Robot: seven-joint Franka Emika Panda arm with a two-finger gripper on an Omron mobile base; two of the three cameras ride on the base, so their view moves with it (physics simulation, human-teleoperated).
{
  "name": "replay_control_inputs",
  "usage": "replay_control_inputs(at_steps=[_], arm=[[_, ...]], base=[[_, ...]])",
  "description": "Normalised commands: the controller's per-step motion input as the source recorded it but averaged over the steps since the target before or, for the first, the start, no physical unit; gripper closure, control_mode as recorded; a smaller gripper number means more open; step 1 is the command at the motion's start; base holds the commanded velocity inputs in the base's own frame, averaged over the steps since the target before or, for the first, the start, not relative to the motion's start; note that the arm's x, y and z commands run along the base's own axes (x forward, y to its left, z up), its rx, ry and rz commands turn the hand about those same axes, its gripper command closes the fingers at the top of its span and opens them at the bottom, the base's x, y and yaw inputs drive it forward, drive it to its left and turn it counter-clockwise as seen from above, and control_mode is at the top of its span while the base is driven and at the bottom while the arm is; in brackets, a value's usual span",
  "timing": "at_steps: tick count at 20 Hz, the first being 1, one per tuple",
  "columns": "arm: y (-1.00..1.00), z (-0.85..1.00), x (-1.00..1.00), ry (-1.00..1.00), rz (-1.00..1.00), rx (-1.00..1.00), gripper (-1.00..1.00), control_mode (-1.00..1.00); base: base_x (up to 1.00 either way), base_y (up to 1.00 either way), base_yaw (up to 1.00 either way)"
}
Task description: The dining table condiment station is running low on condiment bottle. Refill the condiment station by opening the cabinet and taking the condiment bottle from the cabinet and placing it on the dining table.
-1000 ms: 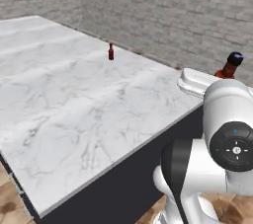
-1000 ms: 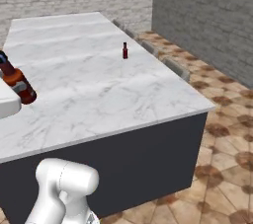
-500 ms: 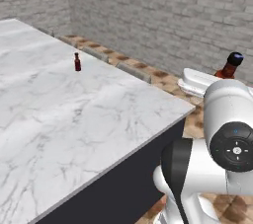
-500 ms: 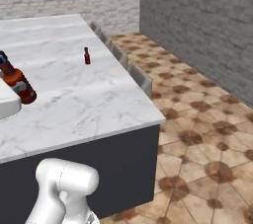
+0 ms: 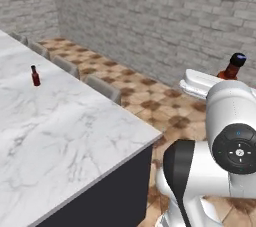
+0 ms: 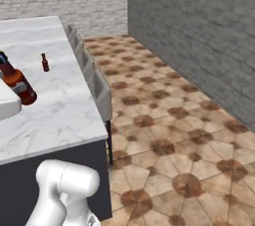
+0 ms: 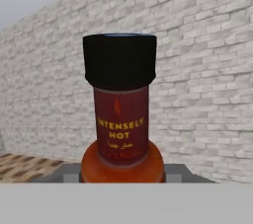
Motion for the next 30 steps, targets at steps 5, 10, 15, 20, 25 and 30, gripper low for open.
replay_control_inputs(at_steps=[5,10,15,20,25,30], arm=[[0.00,0.00,0.00,0.00,0.00,0.00,1.00,1.00],[0.00,0.00,0.00,0.00,0.00,0.00,1.00,1.00],[0.00,0.00,0.00,0.00,0.00,0.00,1.00,1.00],[0.00,0.00,0.00,0.00,0.00,0.00,1.00,1.00],[0.00,0.00,0.00,0.00,0.00,0.00,1.00,1.00],[0.00,0.00,0.00,0.00,0.00,0.00,1.00,1.00]], base=[[0.60,-1.00,0.00],[0.90,-0.98,0.08],[1.00,-0.81,0.32],[0.96,-0.53,0.53],[0.79,-0.57,0.54],[0.78,-0.60,0.51]])
